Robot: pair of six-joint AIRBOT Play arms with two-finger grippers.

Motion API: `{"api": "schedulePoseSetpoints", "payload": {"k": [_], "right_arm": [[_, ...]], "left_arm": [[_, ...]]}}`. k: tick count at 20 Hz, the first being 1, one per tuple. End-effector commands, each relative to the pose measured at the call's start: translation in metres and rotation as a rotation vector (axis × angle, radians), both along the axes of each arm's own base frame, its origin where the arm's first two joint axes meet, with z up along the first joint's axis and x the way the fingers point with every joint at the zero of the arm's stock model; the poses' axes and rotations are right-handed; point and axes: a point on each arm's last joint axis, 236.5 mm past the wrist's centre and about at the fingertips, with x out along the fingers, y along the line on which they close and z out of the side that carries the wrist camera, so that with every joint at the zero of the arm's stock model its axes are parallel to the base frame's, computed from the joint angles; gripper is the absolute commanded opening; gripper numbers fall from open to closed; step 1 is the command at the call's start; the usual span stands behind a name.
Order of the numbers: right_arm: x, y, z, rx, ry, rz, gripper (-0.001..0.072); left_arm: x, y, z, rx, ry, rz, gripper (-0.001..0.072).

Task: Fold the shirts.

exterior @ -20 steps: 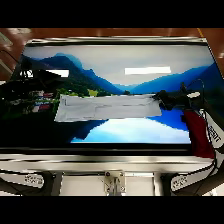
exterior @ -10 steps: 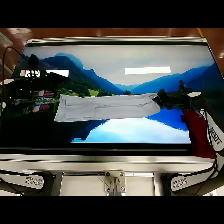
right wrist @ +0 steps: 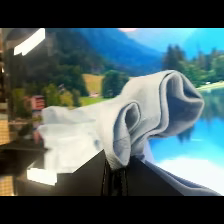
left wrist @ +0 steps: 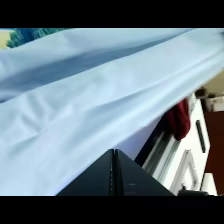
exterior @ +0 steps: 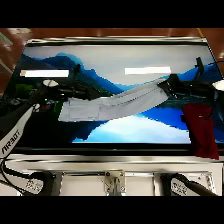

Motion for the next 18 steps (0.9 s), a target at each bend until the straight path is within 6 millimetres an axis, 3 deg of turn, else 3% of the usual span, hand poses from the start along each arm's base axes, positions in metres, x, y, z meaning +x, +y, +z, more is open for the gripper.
{"api": "schedulePoseSetpoints", "payload": {"k": [1,4,7,9,11,13,15,18], "right_arm": [[-0.04,0.012,0.056,0.022,-0.034,0.0,0.0059],[-0.066,0.022,0.087,0.047,-0.06,-0.002,0.0059],[-0.091,0.03,0.108,0.049,-0.086,0.018,0.0059],[-0.098,0.032,0.117,0.055,-0.102,0.01,0.0059],[-0.101,0.034,0.118,0.064,-0.09,0.012,0.0059],[-0.103,0.032,0.111,0.033,-0.078,0.016,0.0059],[-0.104,0.031,0.094,-0.048,-0.05,0.029,0.0059],[-0.099,0.056,0.07,-0.121,-0.019,0.094,0.0059]], "left_arm": [[-0.017,-0.052,-0.034,0.074,0.015,-0.003,0.0037],[-0.031,-0.087,-0.053,0.094,0.072,0.026,0.0037],[-0.058,-0.134,-0.053,0.044,0.11,0.023,0.0038],[-0.088,-0.166,-0.058,0.018,0.154,-0.028,0.0038],[-0.098,-0.18,-0.063,0.002,0.185,-0.043,0.0038],[-0.083,-0.17,-0.057,-0.013,0.187,-0.015,0.0037],[-0.052,-0.145,-0.031,-0.045,0.148,0.037,0.0035],[-0.002,-0.075,0.032,-0.035,-0.028,0.112,0.0036]]}}
